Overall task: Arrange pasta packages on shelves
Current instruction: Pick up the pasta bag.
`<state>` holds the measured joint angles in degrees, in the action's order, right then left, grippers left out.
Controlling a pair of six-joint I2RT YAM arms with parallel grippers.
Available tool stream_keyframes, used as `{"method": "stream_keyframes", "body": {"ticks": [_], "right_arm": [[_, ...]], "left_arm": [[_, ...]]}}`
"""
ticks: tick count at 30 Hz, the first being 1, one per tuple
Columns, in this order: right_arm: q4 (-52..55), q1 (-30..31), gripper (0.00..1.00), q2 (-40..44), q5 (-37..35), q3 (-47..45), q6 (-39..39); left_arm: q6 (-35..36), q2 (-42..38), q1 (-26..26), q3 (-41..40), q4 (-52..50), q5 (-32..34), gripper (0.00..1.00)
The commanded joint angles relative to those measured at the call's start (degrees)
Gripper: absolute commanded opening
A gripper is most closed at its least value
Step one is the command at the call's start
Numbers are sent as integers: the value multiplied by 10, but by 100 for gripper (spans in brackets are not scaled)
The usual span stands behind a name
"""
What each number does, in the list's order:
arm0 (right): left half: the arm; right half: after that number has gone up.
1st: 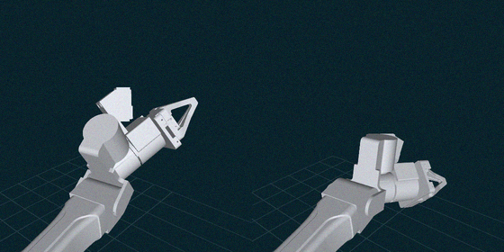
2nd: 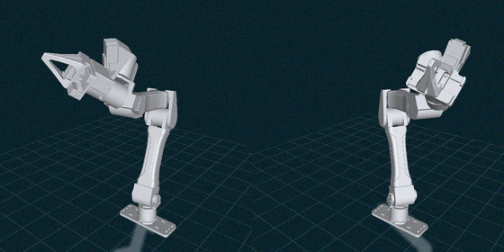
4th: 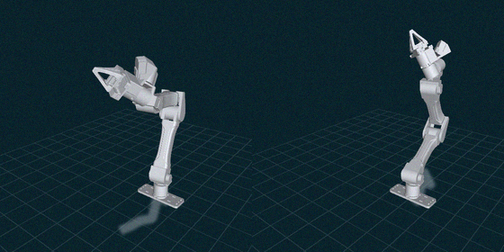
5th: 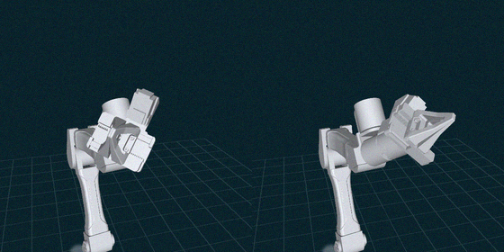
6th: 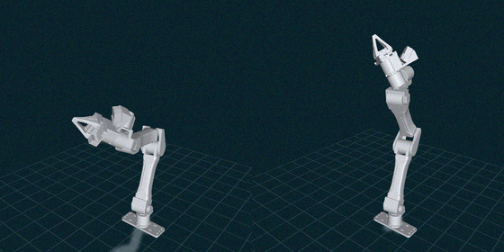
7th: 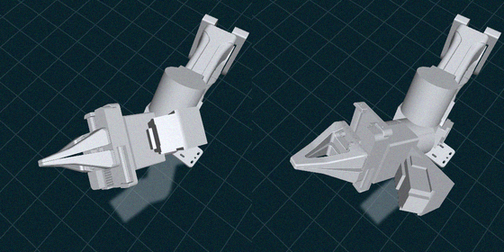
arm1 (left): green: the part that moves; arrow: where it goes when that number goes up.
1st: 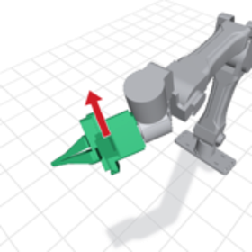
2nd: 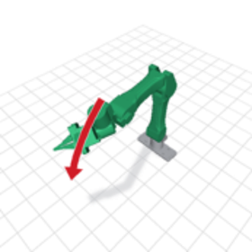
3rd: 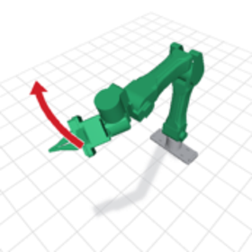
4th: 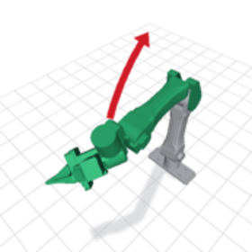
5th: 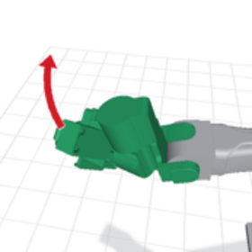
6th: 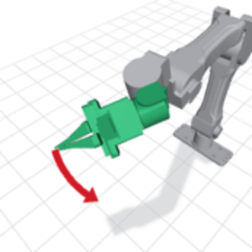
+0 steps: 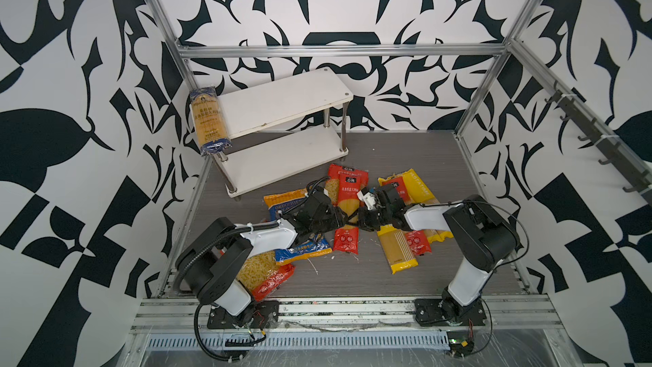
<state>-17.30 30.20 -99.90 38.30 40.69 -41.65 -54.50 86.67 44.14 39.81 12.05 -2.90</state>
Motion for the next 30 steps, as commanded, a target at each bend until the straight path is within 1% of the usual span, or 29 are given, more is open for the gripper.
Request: {"method": "stream_keyframes", "body": {"ticks": [1, 4, 8, 11, 16, 18, 22, 28, 30], "right_arm": [[-66, 6, 18, 37, 2, -21, -32], [-75, 10, 10, 76, 3, -28, -33], [-75, 11, 6, 123, 5, -31, -18], [-74, 11, 4, 145, 9, -29, -2], [-79, 11, 0, 172, 18, -33, 21], [-83, 10, 0, 185, 24, -34, 27], [-84, 10, 0, 208, 36, -27, 33], [-77, 11, 0, 249, 60, -18, 32], [-81, 13, 0, 262, 68, -14, 25]], "left_arm": [[13, -71, -20, -11, -38, -2, 58], [28, -122, -36, -5, -77, -4, 59], [56, -187, -53, 16, -135, -3, 63], [64, -225, -71, 23, -154, -10, 65], [62, -256, -104, 35, -175, -43, 66], [57, -258, -118, 41, -182, -68, 67], [28, -253, -152, 42, -158, -139, 70], [-21, -257, -180, 23, -67, -220, 82], [-40, -250, -183, 15, -28, -247, 84]]}}
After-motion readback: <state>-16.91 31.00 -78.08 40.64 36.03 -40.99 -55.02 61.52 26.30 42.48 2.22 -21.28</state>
